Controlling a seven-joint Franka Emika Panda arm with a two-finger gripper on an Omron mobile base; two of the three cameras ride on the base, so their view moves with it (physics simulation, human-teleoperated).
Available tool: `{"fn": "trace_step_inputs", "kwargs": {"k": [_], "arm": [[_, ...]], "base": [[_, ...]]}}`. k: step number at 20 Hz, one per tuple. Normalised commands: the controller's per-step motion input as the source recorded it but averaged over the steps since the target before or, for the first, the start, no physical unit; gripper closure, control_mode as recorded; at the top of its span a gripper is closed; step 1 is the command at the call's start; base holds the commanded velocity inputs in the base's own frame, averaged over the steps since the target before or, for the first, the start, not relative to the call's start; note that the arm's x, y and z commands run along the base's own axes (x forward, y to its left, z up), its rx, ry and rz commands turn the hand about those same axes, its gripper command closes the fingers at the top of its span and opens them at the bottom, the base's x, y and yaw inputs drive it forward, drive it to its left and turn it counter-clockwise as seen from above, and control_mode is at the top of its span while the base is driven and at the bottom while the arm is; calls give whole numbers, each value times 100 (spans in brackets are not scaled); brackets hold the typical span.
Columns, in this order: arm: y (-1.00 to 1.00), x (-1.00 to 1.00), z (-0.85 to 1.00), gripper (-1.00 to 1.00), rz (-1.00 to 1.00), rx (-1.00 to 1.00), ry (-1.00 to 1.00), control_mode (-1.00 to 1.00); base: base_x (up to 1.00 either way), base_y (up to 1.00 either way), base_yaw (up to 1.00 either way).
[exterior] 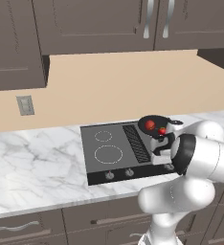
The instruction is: Place the pan on the rear right burner on the stove. Then place the tomato and the onion in the pan and turn on the rear right burner.
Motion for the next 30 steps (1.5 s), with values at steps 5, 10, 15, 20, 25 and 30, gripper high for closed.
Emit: {"fn": "trace_step_inputs", "kwargs": {"k": [5, 10, 15, 20, 25, 30], "arm": [[19, -44, -21, 100, 0, -2, 1, -100], [5, -57, -38, 100, 10, -5, -5, -100], [0, -59, -45, 100, 22, -3, -14, -100], [0, -45, -53, 100, 32, -4, -15, -100], [2, -19, -58, 100, 37, -6, -6, -100], [16, 0, -69, 100, 45, -10, -1, -100]], "base": [[0, 0, 0], [0, 0, 0], [0, 0, 0], [0, 0, 0], [0, 0, 0], [0, 0, 0]]}}
